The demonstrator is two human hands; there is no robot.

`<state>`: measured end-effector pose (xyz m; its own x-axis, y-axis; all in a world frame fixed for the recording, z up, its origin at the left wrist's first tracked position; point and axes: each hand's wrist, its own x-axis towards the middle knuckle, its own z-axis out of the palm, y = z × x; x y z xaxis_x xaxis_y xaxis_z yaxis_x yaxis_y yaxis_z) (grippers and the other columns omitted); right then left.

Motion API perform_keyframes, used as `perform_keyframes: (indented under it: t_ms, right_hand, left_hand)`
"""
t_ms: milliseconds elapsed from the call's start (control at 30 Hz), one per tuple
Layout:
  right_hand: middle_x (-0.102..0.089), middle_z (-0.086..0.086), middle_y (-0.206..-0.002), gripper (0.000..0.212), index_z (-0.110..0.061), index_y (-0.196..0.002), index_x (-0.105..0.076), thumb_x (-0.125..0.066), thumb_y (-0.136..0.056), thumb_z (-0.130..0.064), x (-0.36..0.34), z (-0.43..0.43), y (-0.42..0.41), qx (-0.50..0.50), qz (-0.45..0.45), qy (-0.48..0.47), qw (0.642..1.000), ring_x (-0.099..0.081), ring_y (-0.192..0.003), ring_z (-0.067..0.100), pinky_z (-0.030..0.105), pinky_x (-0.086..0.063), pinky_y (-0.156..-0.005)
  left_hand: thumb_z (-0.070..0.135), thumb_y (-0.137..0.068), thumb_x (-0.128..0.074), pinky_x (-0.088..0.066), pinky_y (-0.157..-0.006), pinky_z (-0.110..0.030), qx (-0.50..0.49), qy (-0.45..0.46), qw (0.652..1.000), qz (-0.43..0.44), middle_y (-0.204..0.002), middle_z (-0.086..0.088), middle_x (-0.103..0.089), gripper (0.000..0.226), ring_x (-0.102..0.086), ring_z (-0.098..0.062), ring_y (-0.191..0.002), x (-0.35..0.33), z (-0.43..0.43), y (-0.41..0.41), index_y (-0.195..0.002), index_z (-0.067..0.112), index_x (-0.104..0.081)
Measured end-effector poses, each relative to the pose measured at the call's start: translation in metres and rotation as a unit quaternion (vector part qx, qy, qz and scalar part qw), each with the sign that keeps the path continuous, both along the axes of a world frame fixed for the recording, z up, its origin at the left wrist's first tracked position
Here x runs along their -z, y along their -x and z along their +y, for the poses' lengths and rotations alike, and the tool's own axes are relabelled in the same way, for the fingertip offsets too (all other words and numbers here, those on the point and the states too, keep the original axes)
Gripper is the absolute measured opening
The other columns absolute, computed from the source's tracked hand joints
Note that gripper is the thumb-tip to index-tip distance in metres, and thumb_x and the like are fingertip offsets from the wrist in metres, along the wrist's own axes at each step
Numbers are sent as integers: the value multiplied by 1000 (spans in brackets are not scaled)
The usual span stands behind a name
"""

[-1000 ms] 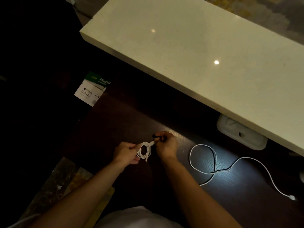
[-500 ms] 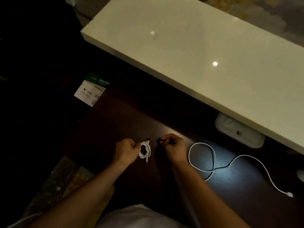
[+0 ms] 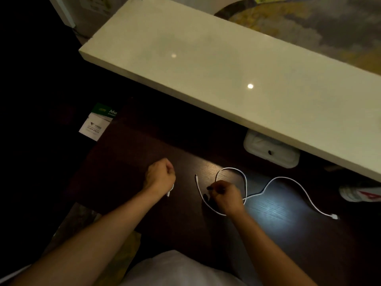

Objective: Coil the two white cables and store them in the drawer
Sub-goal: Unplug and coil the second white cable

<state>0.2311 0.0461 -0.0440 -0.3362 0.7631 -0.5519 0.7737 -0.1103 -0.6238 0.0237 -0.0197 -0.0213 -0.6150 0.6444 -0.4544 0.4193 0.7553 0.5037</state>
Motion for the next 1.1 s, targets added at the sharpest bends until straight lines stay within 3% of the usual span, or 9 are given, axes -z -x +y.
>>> perform_keyframes:
  t_ms: [100, 233, 467, 700, 800, 867, 967, 1033, 1100]
  right_hand:
    - [-71, 8, -104, 30, -14, -104, -68, -73, -80, -31, 8, -24, 0, -113, -59, -40, 991, -68, -95, 24, 32, -54, -81]
    - [-63, 14, -113, 23, -11, -107, -58, -56, -86, -19, 14, -41, 0, -189, -137, -151, 961, -60, -105, 36, 41, -51, -81]
    - [-62, 16, -121, 33, -8, -119, -57, -55, -87, -15, 12, -37, -32, -275, -90, -133, 948, -60, -110, 34, 39, -49, -90]
    - [-57, 9, -129, 34, -15, -125, -53, -51, -92, -23, 12, -57, -80, -364, -181, -220, 887, -52, -119, 30, 38, -40, -96]
    - [-63, 9, -113, 18, -18, -106, -54, -53, -88, -16, 0, -48, -89, -308, -110, -195, 924, -57, -108, 31, 37, -41, -87]
    - [-63, 7, -90, 10, -20, -89, -48, -53, -89, -12, -11, -35, -96, -217, -10, -163, 962, -60, -85, 29, 40, -46, -75]
    - [-59, 0, -71, 11, -12, -84, -53, -58, -93, -16, -36, -8, -103, -138, 93, -196, 966, -56, -64, 16, 36, -49, -64]
    - [-56, -4, -65, 12, -15, -82, -56, -61, -93, -17, -62, 7, -101, -114, 154, -218, 957, -51, -57, 6, 20, -42, -57]
    - [-61, 2, -67, 12, -15, -82, -60, -63, -92, -19, -85, 20, -99, -90, 215, -220, 947, -50, -57, 4, 16, -41, -57]
  left_hand:
    - [16, -88, -58, -60, -72, -36, 39, -6, 999, -4, -87, -3, -71, 9, -69, -25, -80, 4, -7, -24, -84, 23, -63]
    - [17, -89, -59, -53, -82, -31, 152, -15, 988, 32, -99, -2, -68, 15, -64, -21, -96, 5, -25, -56, -102, 19, -64]
    - [6, -87, -55, -45, -100, -39, 403, 28, 899, 170, -137, -7, -42, 51, -40, -29, -125, 3, -40, -119, -136, 14, -45]
    - [5, -92, -46, -36, -105, -42, 472, 105, 840, 245, -135, -16, -45, 37, -35, -37, -132, 13, -47, -155, -128, 8, -52]
    - [10, -92, -46, -31, -106, -41, 465, 52, 844, 262, -130, -15, -52, 33, -34, -38, -131, 10, -46, -157, -124, 8, -54]
    - [16, -95, -46, -40, -97, -42, 417, 3, 885, 207, -119, -17, -59, 23, -49, -37, -118, -2, -39, -158, -115, 8, -55]
    - [31, -101, -41, -51, -65, -40, 233, -56, 967, -82, -86, -17, -65, 25, -65, -31, -74, -24, -20, -167, -91, 13, -54]
    - [36, -103, -36, -40, -44, -28, 110, -91, 948, -286, -60, -4, -48, 34, -47, -13, -44, -43, -5, -176, -77, 18, -49]
    - [45, -102, -34, -22, -36, -18, 29, -105, 885, -452, -49, 6, -32, 41, -27, -4, -35, -64, 5, -180, -73, 19, -47]
